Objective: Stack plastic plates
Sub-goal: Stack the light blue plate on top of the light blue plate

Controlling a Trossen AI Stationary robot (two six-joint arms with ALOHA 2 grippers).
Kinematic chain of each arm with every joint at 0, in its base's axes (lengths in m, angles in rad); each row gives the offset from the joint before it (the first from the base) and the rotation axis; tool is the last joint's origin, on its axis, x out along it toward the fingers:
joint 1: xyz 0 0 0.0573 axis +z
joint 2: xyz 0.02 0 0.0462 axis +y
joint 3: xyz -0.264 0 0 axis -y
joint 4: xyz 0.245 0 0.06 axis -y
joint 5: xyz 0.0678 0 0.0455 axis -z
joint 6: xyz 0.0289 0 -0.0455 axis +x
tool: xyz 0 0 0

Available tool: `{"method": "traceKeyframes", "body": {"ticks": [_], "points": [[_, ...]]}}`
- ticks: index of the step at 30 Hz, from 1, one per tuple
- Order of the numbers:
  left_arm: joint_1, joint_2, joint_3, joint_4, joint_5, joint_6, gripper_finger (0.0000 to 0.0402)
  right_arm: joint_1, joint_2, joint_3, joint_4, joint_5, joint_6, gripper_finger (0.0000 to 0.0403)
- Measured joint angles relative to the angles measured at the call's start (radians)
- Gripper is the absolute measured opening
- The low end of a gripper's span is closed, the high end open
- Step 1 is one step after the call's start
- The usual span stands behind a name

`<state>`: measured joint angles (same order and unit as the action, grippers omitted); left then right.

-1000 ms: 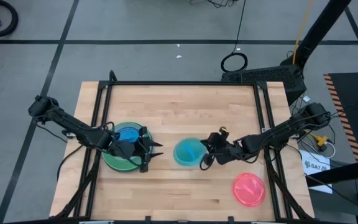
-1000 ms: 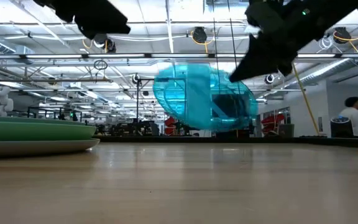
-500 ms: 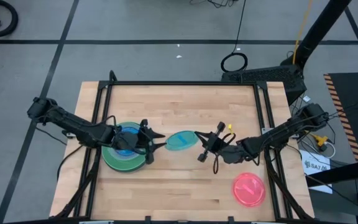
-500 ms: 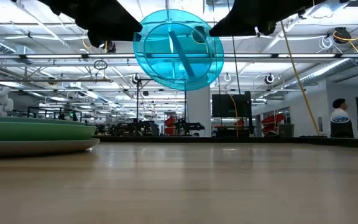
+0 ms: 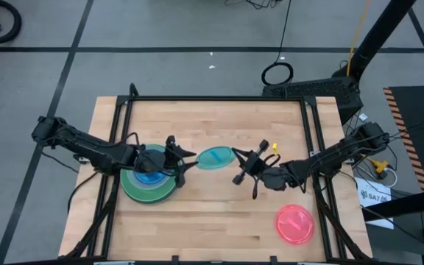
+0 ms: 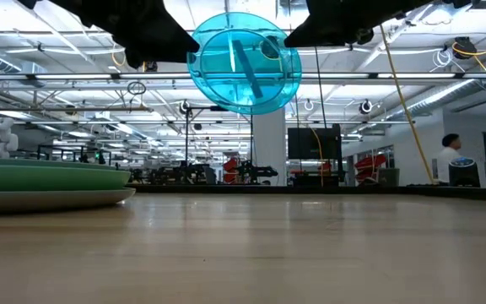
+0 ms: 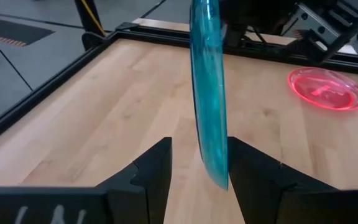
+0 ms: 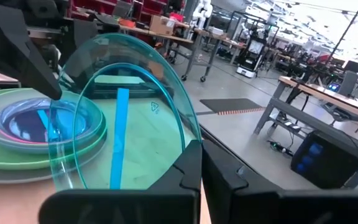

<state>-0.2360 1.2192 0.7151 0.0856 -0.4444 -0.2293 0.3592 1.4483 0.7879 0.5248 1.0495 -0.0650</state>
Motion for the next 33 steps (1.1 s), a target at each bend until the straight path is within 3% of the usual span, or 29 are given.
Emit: {"method": "traceKeyframes", "body": {"ticks": [21, 30, 33], "points": [[0.034, 0.0, 0.0, 0.0, -0.002, 0.025, 0.015, 0.0, 0.0, 0.0, 0.003, -0.002, 0.0, 0.0], [0.034, 0.0, 0.0, 0.0, -0.006, 0.013, 0.002, 0.001, 0.0, 0.0, 0.003, -0.008, 0.018, 0.002], [0.035, 0.0, 0.0, 0.0, -0.01, -0.003, 0.0008, 0.001, 0.0, 0.0, 0.003, -0.007, 0.033, 0.0046]]}}
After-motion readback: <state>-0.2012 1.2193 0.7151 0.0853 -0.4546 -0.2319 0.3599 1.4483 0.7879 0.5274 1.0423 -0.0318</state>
